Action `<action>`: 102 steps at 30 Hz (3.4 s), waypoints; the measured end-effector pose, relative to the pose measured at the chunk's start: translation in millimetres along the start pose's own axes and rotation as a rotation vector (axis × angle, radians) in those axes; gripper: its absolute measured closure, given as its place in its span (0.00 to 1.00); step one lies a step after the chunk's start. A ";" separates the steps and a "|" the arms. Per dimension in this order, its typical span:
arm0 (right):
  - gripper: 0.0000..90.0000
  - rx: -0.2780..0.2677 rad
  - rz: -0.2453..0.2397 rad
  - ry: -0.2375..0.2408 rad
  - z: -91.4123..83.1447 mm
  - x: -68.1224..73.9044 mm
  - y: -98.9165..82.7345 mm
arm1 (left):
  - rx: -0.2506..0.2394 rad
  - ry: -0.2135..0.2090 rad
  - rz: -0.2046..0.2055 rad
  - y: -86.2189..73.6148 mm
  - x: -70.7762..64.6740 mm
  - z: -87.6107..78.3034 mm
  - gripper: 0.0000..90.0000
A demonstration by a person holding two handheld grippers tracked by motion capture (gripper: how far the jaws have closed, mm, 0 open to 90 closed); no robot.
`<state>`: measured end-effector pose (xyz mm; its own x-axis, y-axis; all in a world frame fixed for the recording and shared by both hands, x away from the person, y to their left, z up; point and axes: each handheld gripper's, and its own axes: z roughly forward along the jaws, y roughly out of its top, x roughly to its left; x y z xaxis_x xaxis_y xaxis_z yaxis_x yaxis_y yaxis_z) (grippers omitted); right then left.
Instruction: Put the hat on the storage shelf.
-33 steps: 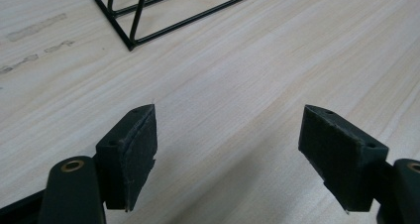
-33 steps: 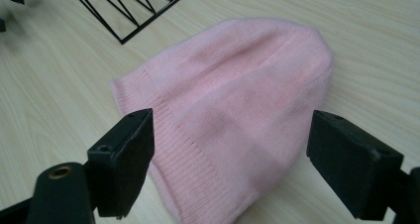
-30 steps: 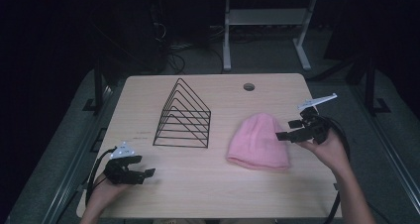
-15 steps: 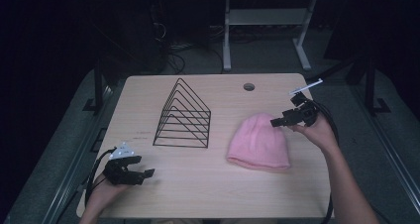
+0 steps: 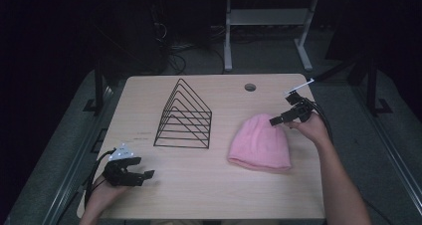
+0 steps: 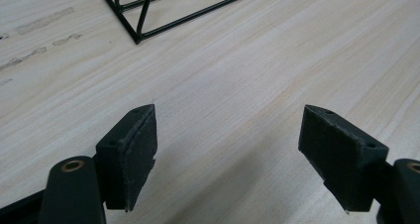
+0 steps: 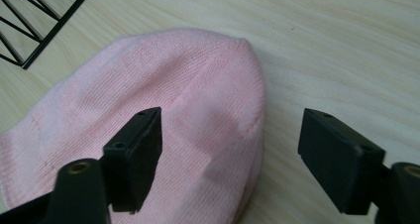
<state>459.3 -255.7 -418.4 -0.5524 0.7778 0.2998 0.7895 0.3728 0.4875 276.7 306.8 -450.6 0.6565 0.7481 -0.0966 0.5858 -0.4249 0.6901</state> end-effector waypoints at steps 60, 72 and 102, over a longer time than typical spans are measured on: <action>0.85 -0.112 0.042 0.138 0.0 9.1 -9.5 | -0.002 -0.013 -0.006 0.8 0.5 3.2 0.26; 0.86 -0.185 -0.031 0.163 -30.0 34.5 -7.6 | -0.009 -0.017 -0.016 -0.8 3.0 0.6 0.26; 0.86 -0.264 -0.182 0.160 -85.0 75.9 6.5 | -0.026 -0.061 0.029 19.8 -2.0 -8.8 0.27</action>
<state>399.9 -237.2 -322.8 -0.7289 0.6137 0.3033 0.5896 0.3377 0.7337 282.8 301.4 -430.4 0.7010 0.7032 -0.1191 0.5542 -0.4319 0.7116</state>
